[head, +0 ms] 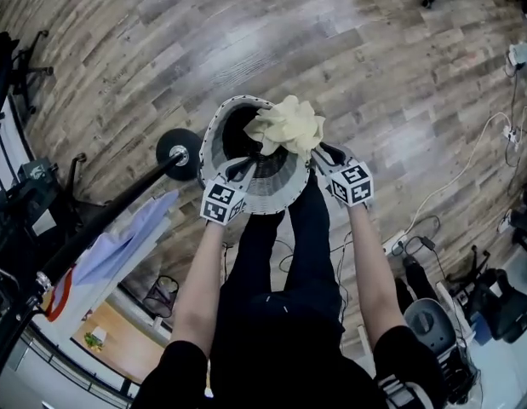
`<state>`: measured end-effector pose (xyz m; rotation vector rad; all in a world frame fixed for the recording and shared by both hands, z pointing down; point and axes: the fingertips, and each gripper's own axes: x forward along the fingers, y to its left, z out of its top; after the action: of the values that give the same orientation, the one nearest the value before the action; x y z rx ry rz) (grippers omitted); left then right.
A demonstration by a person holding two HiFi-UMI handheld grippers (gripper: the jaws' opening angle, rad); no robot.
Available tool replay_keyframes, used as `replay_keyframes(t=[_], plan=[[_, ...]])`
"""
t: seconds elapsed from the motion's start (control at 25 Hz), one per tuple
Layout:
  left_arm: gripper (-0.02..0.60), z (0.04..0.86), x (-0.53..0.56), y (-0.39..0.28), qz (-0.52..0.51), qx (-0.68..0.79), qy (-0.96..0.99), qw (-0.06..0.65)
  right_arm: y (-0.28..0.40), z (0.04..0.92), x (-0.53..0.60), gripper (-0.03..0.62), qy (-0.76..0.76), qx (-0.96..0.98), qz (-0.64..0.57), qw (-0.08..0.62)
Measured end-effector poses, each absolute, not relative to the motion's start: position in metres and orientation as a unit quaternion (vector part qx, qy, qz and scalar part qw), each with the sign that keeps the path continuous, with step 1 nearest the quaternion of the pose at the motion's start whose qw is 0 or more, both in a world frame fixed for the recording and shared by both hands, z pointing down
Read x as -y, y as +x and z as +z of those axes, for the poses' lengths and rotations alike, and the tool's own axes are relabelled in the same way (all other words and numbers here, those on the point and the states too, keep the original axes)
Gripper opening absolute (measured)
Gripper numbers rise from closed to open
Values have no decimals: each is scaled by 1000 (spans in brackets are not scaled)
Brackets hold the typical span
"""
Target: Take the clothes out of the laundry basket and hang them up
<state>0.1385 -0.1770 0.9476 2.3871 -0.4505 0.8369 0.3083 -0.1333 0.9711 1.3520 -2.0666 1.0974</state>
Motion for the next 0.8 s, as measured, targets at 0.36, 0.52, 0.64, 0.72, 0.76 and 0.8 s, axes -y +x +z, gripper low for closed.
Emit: replay_keyframes(t=[0.36,0.52,0.64,0.72,0.76,0.8], plan=[[206,1055,181,158,355,142,886,262,320,1052,144,265,508,702,485,118],[261,1096,186,171,378,130,885,241,331,1072,150,291,512,686,512,75],[276,1115,189,183,384,116,886,230,331,1079,155,319,499,676,541,29],[279,1125,189,193,386,105,889,225,324,1081,153,309,464,671,579,-16],[279,1129,190,199,385,100,890,224,319,1079,153,267,445,671,592,-36],[279,1132,189,204,385,95,890,224,315,1076,153,218,430,674,599,-50]])
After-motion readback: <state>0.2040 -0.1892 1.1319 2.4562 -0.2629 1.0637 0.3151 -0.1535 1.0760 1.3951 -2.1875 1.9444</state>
